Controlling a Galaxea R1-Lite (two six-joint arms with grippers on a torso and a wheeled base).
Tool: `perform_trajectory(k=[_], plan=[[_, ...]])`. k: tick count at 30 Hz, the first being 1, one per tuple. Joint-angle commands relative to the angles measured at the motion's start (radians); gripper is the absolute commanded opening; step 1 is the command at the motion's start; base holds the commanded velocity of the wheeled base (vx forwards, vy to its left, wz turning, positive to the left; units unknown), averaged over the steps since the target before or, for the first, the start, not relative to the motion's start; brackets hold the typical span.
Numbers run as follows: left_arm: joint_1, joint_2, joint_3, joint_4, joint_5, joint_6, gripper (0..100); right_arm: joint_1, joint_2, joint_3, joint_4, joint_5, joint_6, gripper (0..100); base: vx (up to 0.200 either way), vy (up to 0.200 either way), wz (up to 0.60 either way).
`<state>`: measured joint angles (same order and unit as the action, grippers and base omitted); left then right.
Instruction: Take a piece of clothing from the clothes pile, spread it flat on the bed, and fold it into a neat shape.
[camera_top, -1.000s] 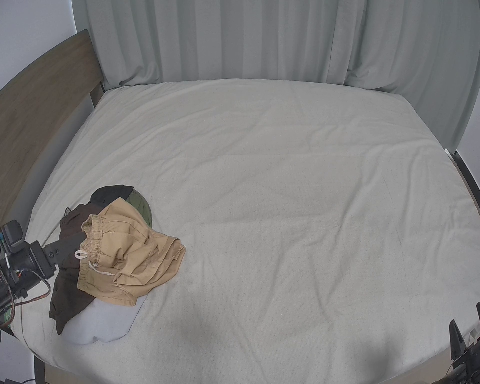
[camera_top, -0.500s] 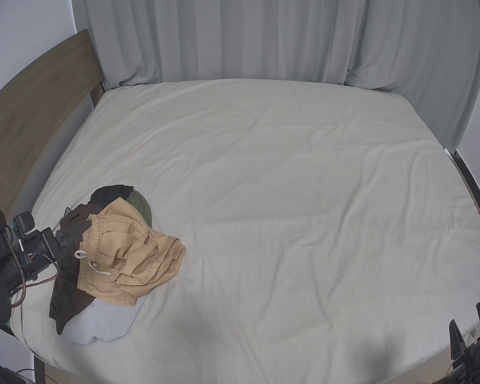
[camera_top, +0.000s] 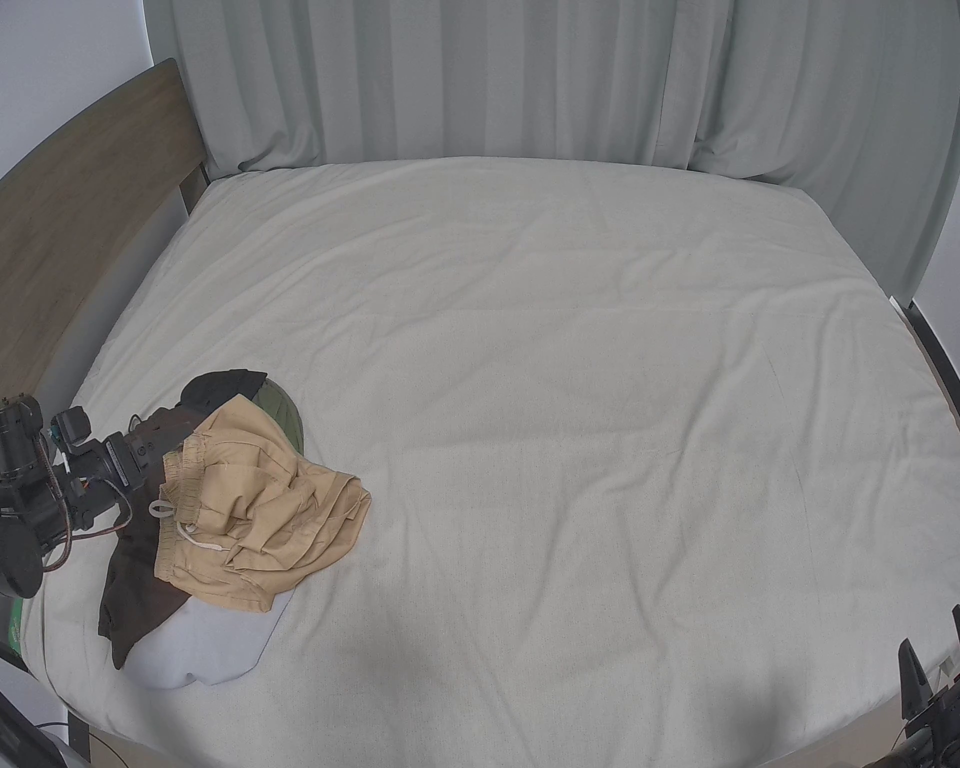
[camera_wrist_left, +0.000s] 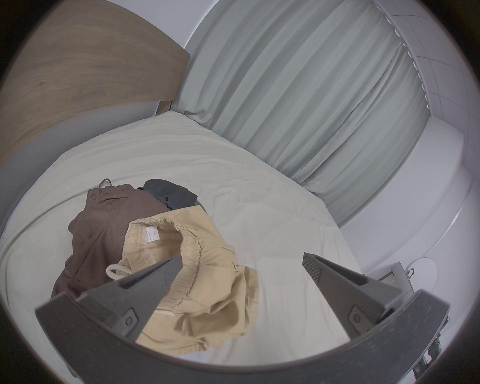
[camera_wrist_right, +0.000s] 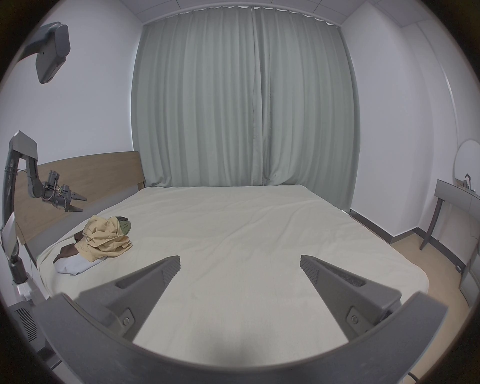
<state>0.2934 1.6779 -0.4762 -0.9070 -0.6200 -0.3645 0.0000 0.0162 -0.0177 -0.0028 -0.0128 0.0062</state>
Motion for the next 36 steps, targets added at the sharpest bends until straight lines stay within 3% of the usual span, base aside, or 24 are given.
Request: perform_trajectory(k=[1,20,30,36], plan=[[0.003,0.083,-0.027,-0.024,0.003,-0.001,100,0.0,-0.005,0.018,0.0,-0.001,0.0,100,0.0,0.0,0.0],[0.024,0.315,-0.088,-0.185,-0.004,-0.004,100,0.0,-0.005,0.018,0.0,0.0,0.005,100,0.0,0.0,0.0],[-0.023,0.333,-0.11,-0.185,-0.024,-0.013,100,0.0,-0.005,0.018,0.0,-0.001,0.006,100,0.0,0.0,0.0],[-0.068,0.33,-0.117,-0.187,-0.023,-0.07,100,0.0,-0.005,0.018,0.0,0.0,0.006,100,0.0,0.0,0.0]])
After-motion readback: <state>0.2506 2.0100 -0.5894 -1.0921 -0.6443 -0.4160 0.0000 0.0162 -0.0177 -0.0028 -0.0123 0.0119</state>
